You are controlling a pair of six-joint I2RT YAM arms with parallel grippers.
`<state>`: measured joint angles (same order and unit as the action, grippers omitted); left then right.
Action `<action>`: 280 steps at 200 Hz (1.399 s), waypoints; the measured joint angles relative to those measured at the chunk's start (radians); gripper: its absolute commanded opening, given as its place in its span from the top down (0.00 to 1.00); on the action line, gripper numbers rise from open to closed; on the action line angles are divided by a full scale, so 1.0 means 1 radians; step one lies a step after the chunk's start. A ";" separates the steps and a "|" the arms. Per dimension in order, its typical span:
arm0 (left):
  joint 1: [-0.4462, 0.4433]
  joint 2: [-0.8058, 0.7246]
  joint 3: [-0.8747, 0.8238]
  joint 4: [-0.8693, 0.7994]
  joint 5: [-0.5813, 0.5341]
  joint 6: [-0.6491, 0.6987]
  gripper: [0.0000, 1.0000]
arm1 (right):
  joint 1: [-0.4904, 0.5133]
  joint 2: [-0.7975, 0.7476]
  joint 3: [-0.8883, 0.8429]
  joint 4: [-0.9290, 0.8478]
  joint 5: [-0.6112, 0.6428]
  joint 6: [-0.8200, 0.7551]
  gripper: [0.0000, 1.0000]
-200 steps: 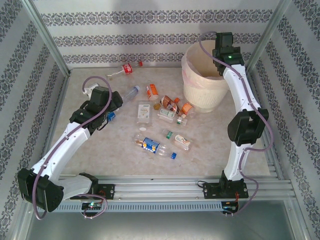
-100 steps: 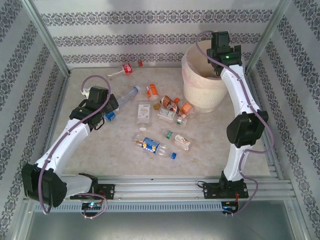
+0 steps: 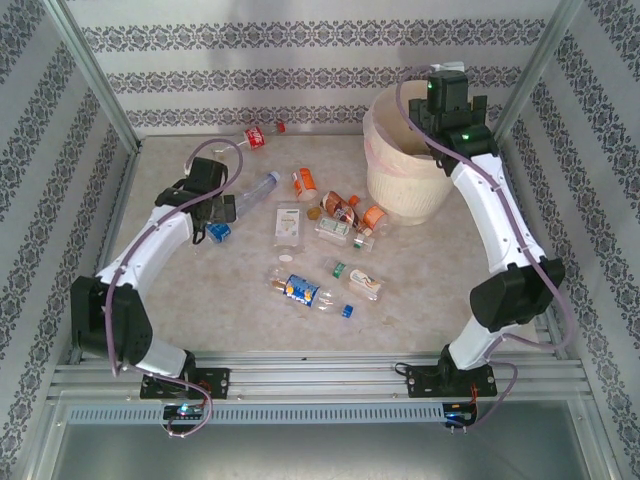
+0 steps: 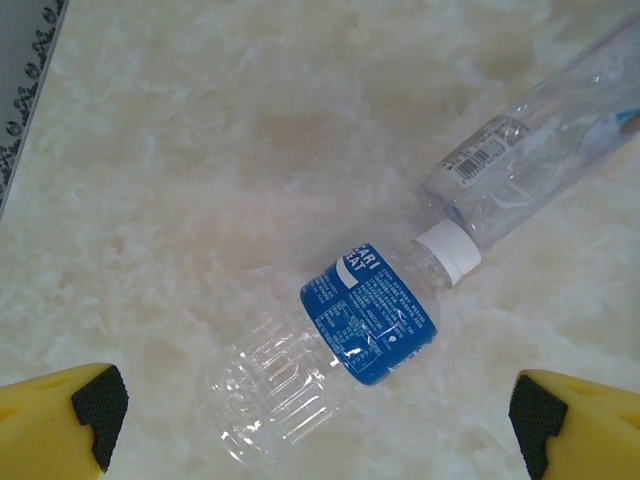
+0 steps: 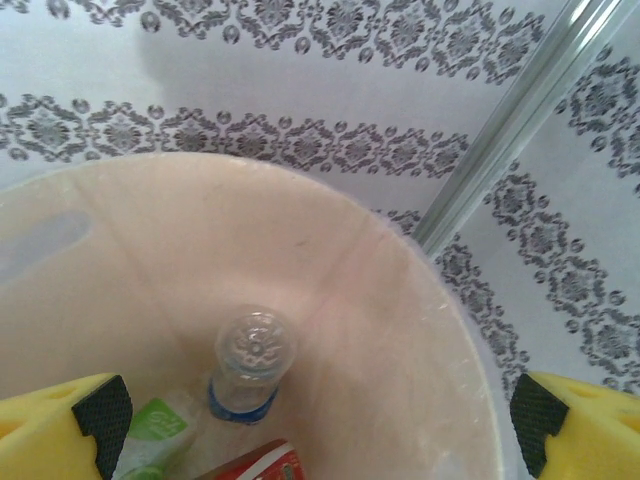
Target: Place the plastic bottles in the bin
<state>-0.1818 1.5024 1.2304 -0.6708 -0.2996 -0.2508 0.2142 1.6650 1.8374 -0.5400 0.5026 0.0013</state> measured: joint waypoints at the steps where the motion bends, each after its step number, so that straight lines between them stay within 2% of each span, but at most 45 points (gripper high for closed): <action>1: 0.000 0.002 0.001 0.000 0.000 0.003 0.00 | 0.000 -0.003 -0.005 0.001 -0.003 0.002 0.02; 49: 0.023 0.058 0.036 -0.058 0.005 0.199 0.00 | 0.006 -0.187 -0.232 0.133 -0.146 0.134 0.02; 82: 0.062 0.058 0.040 -0.085 0.105 0.310 0.00 | 0.014 -0.311 -0.359 0.236 -0.258 0.214 0.02; 122: 0.072 0.105 0.057 -0.158 0.221 0.437 0.00 | 0.024 -0.432 -0.523 0.328 -0.332 0.290 0.02; 157: 0.072 0.180 0.058 -0.206 0.239 0.517 0.00 | 0.019 -0.468 -0.573 0.356 -0.357 0.308 0.02; 196: 0.081 0.238 0.035 -0.172 0.163 0.562 0.00 | 0.003 -0.511 -0.597 0.359 -0.363 0.308 0.02; 222: 0.134 0.278 0.035 -0.126 0.133 0.576 0.00 | -0.008 -0.547 -0.611 0.358 -0.359 0.307 0.02; 249: 0.183 0.295 0.035 -0.119 0.188 0.600 0.00 | -0.029 -0.580 -0.623 0.359 -0.351 0.307 0.02; 271: 0.183 0.295 0.030 -0.117 0.233 0.614 0.00 | -0.044 -0.597 -0.629 0.358 -0.342 0.307 0.02; 280: 0.182 0.296 0.023 -0.117 0.245 0.616 0.03 | -0.051 -0.602 -0.629 0.357 -0.338 0.307 0.02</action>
<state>0.0002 1.7985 1.2537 -0.7883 -0.0544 0.3656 0.1635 1.0630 1.2079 -0.1829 0.1646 0.3088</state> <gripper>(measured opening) 0.993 0.978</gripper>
